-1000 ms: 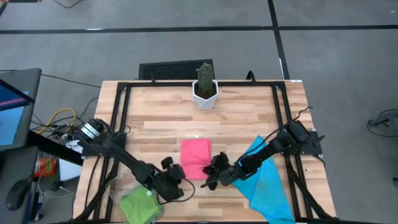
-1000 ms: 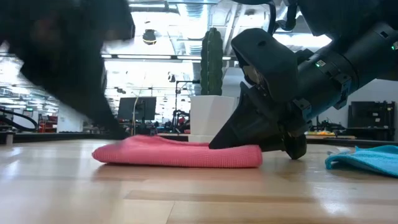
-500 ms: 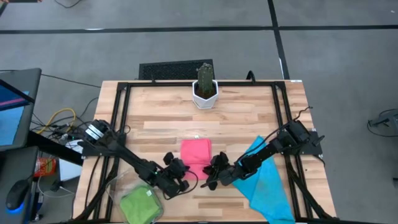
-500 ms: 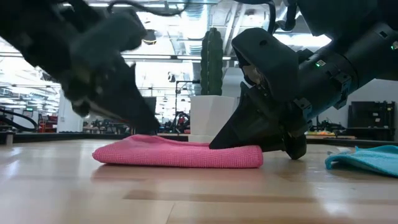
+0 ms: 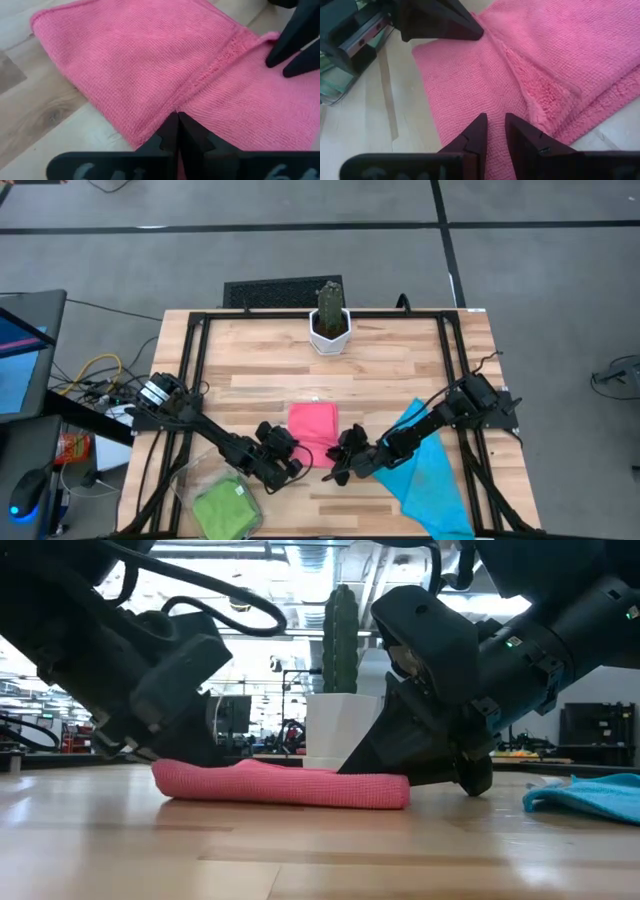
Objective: Fold microfiber towels
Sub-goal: Fold the pink microfiber cloth
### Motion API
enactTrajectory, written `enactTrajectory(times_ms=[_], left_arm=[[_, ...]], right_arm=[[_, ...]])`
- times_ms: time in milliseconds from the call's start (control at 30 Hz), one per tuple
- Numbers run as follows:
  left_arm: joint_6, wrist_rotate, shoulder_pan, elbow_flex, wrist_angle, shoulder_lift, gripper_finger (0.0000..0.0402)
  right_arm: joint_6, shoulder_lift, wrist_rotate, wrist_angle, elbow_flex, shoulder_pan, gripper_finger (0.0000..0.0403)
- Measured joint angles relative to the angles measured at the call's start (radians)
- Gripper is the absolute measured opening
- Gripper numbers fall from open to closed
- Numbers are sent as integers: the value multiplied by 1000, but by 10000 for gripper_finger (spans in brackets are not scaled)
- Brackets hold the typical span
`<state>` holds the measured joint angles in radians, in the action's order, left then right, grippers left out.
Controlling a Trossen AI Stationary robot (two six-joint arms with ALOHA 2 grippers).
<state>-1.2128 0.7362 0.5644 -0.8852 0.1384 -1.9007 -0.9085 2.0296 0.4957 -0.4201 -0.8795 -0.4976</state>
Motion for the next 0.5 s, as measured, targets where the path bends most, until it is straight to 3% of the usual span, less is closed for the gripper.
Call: enactTrajectory(times_ms=[333,500], left_arm=[[160,-54,3,-53,-51,62,0],[182,2,1,-54,-16,175,0]], right_arm=[[-3,-27,-17,-23,5,1,92],[23,-104,-14,32,3,13,92]])
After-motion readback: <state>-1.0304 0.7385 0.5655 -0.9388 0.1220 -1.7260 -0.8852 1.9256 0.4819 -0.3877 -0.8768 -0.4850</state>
